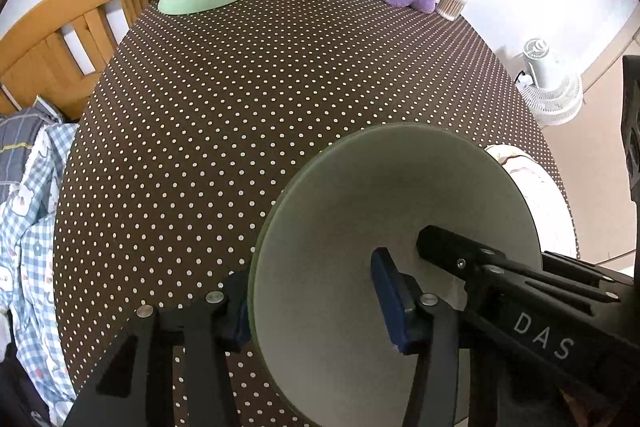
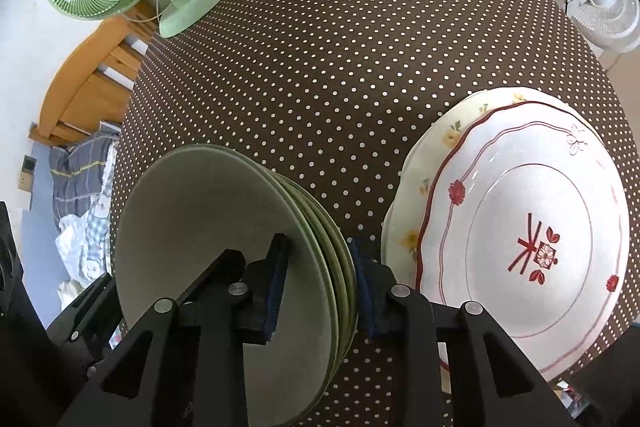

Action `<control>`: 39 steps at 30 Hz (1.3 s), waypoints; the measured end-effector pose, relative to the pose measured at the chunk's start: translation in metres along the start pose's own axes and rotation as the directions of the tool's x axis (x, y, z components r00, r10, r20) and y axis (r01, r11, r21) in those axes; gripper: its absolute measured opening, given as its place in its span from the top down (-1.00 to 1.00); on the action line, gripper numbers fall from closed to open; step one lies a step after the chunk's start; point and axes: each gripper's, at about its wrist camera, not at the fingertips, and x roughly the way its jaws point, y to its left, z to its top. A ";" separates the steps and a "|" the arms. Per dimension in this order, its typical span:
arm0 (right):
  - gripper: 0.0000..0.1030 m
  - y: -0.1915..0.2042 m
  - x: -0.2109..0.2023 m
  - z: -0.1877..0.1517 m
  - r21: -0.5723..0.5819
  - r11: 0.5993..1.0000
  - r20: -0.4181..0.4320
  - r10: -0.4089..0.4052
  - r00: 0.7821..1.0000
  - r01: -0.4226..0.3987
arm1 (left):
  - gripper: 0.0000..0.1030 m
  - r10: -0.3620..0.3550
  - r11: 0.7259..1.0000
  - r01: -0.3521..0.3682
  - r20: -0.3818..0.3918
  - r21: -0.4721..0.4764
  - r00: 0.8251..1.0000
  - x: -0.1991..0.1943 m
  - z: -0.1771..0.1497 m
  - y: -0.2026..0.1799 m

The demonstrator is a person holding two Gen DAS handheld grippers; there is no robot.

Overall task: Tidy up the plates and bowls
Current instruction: 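Carry the nested bowls over the floral plate stack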

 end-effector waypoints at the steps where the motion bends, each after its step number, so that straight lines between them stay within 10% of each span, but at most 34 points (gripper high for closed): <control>1: 0.33 0.001 -0.001 0.000 0.000 1.000 0.002 0.000 1.000 0.000 | 0.03 0.000 1.000 0.000 0.004 0.004 1.000 -0.003 0.000 0.000; 39: 0.33 -0.055 -0.099 -0.006 -0.034 0.999 0.144 0.010 0.990 -0.006 | 0.04 0.010 1.000 -0.014 0.147 0.023 0.989 -0.058 0.003 -0.086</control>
